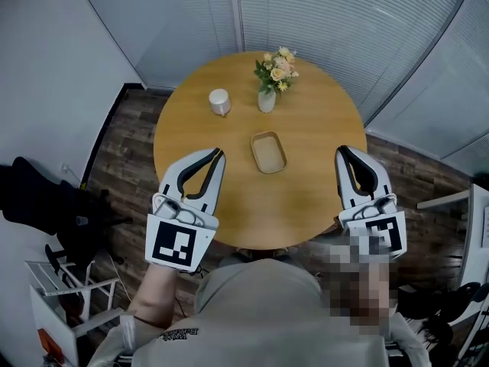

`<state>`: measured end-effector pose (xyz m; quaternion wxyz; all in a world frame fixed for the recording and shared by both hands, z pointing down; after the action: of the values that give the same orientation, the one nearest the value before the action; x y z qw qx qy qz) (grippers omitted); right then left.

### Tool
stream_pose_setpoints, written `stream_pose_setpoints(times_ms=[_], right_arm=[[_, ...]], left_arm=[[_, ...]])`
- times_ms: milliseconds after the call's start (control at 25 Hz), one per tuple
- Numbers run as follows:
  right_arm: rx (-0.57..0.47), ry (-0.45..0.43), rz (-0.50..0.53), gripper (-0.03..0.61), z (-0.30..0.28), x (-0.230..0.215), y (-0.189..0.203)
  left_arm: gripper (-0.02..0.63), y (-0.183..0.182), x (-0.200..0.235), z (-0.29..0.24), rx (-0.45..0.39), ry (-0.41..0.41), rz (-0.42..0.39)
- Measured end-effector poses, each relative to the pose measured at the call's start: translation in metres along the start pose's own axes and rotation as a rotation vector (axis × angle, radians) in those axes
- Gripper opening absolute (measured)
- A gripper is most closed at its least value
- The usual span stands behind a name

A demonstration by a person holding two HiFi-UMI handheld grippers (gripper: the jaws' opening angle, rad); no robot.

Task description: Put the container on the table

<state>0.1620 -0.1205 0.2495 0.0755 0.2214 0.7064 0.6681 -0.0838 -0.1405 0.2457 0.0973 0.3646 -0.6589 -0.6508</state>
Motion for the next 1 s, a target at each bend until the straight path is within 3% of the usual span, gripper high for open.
stream_pose_setpoints(times_ms=[240,440,680,1000], right_arm=[[0.032,-0.046,0.002,0.032,0.007,0.008,0.004],[0.023,-0.066,0.008,0.032,0.008,0.012,0.004],[0.002,-0.111,-0.068,0.032,0.01,0.013,0.005],[0.019,-0.084,-0.081,0.032,0.009,0.004,0.013]], left_arm=[[0.028,0.006,-0.011,0.001,-0.003,0.018,0.064],[0.028,0.012,-0.008,0.006,0.016,0.007,0.05],[0.028,0.016,-0.009,0.007,0.018,0.022,0.124],[0.028,0.02,-0.011,0.007,0.024,0.023,0.096]])
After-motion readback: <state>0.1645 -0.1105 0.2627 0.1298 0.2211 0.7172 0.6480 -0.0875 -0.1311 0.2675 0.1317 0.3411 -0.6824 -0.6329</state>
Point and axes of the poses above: the fingertips, and each gripper's own axes: z backward along the fingers, x to its left, y out of its underside, the point moved 5 cm from there along z, backward along the fingers, and after that the axes turned 2 degrees about -y, right-handed, at the moved point
